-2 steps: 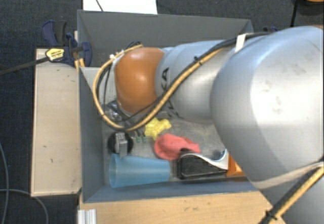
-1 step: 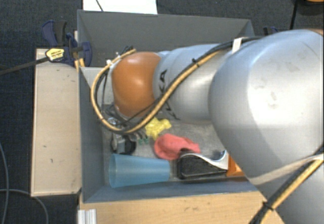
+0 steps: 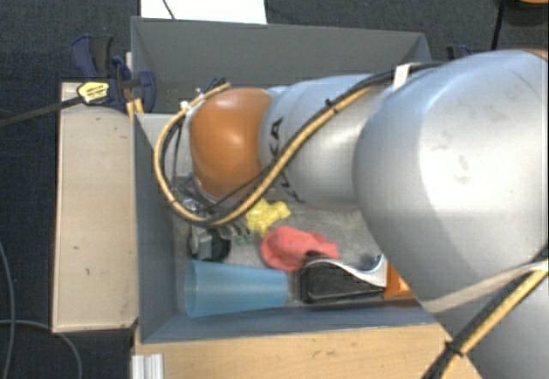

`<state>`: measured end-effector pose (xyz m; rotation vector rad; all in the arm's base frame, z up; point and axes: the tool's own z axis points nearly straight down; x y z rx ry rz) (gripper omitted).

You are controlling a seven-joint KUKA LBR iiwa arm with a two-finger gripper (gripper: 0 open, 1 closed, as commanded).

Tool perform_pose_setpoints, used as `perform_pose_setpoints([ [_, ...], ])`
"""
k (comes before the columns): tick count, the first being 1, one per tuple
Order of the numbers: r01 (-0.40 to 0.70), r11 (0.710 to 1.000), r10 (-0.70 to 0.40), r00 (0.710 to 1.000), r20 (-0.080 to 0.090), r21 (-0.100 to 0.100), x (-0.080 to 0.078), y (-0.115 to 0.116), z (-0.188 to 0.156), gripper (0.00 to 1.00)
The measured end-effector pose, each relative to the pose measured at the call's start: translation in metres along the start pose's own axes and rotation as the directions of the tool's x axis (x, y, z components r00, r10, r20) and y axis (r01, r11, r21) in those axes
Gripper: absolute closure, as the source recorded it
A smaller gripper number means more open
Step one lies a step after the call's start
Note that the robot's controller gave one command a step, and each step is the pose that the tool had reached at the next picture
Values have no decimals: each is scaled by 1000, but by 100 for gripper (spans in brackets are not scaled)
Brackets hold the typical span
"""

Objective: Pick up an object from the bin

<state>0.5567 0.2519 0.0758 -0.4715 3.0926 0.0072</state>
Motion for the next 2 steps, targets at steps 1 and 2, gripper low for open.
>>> perform_pose_setpoints([
  [1, -1, 1000, 1, 1000, 0, 0, 0, 0, -1, 100],
  [2, -2, 1000, 2, 1000, -5, 0, 1, 0, -4, 100],
])
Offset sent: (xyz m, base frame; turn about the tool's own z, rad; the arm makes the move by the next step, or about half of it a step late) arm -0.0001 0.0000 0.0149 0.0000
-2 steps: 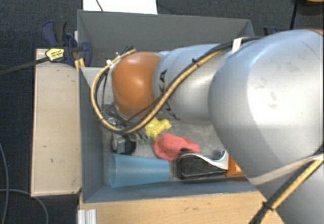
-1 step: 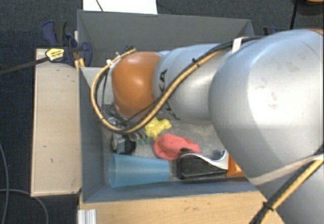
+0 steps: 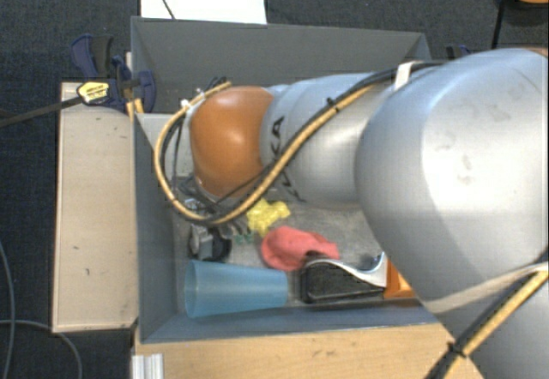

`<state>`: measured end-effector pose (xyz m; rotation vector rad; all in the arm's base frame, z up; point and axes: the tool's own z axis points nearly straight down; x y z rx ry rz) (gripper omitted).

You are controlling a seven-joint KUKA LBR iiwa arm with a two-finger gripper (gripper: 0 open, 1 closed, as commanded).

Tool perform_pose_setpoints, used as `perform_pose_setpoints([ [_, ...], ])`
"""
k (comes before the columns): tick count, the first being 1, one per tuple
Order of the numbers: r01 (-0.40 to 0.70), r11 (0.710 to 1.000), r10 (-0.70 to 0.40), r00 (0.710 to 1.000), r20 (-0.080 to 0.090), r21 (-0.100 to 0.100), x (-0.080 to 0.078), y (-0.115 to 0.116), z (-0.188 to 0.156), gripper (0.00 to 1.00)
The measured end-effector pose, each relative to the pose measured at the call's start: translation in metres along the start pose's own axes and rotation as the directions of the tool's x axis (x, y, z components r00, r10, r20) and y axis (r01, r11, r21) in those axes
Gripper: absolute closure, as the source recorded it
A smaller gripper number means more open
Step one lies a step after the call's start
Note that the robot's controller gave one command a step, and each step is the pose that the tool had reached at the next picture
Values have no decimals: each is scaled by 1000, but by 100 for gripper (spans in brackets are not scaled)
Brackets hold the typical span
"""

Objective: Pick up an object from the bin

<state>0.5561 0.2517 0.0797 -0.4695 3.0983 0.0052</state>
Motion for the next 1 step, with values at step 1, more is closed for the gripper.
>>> perform_pose_setpoints([
  [1, 0, 1000, 0, 1000, -8, 2, 1, 0, -9, 100],
])
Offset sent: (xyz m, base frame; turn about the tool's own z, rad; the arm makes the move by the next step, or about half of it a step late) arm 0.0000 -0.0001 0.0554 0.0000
